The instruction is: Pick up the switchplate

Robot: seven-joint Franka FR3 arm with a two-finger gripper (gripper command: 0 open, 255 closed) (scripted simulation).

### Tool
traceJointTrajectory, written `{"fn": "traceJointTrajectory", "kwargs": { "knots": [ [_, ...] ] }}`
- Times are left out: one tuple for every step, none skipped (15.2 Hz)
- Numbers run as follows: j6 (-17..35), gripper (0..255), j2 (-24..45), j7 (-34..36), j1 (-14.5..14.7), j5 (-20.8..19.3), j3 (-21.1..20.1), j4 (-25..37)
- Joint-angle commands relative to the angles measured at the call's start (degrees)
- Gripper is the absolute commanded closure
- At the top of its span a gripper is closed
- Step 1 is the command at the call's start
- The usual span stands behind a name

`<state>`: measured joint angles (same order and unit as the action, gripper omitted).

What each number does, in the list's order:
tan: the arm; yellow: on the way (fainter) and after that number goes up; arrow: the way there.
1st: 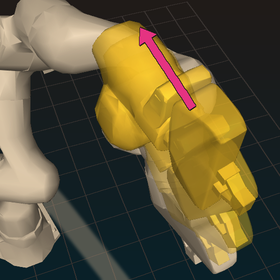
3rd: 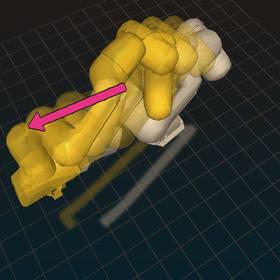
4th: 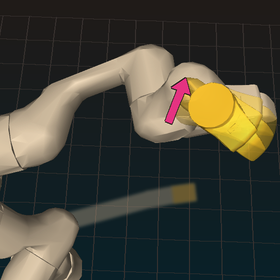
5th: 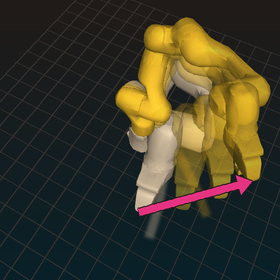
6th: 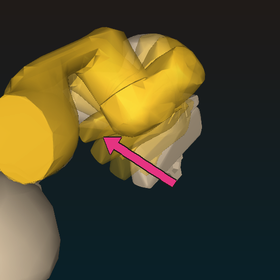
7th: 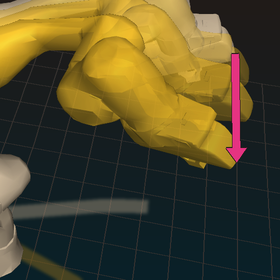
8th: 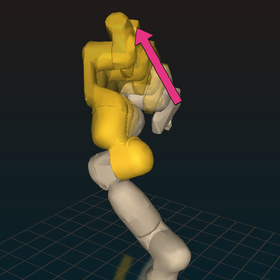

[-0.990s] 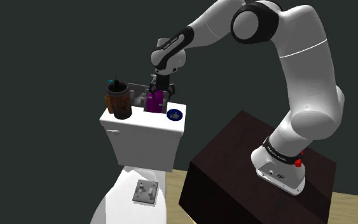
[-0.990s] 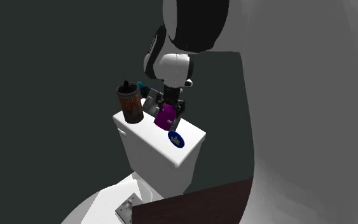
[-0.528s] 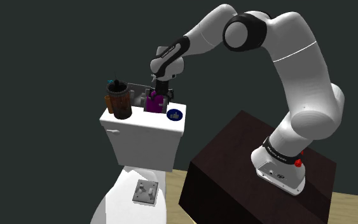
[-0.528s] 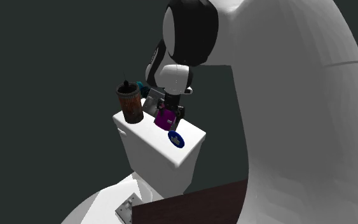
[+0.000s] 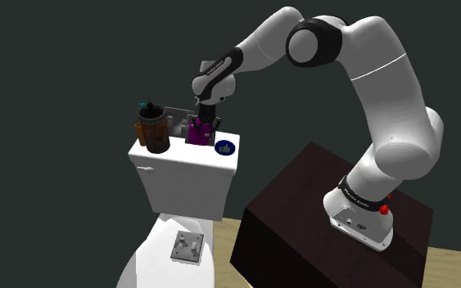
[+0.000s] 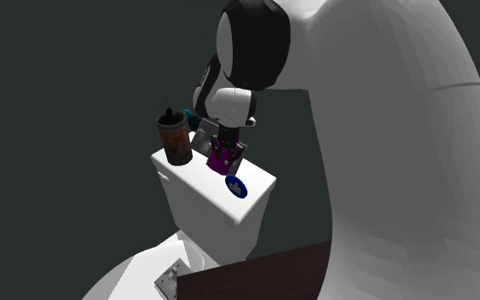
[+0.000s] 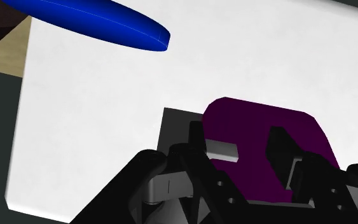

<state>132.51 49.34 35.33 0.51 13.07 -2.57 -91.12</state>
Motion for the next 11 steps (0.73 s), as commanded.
{"fn": "traceJointTrajectory", "kwargs": {
  "knots": [
    [0.15, 255, 0.64, 0.06, -0.18, -0.1, 0.32, 0.05],
    [0.39, 255, 0.59, 0.01, -0.18, -0.06, 0.29, -0.25],
    [0.72, 255, 0.21, -0.05, -0.18, -0.01, 0.26, -0.96],
    [0.11, 255, 0.26, -0.06, -0.29, -0.08, 0.33, -0.31],
    [-0.26, 255, -0.39, 0.02, -0.29, -0.1, 0.36, -0.58],
    [-0.62, 255, -1.02, 0.11, -0.29, -0.13, 0.38, -0.85],
    [-1.0, 255, -1.66, 0.19, -0.28, -0.16, 0.4, -1.1],
    [-1.39, 255, -2.28, 0.28, -0.28, -0.2, 0.43, -1.33],
    [-1.79, 255, -2.89, 0.37, -0.27, -0.23, 0.45, -1.53],
    [-2.18, 255, -3.51, 0.46, -0.27, -0.26, 0.48, -1.75],
    [-2.59, 255, -4.11, 0.55, -0.26, -0.3, 0.5, -1.94]
  ]
}}
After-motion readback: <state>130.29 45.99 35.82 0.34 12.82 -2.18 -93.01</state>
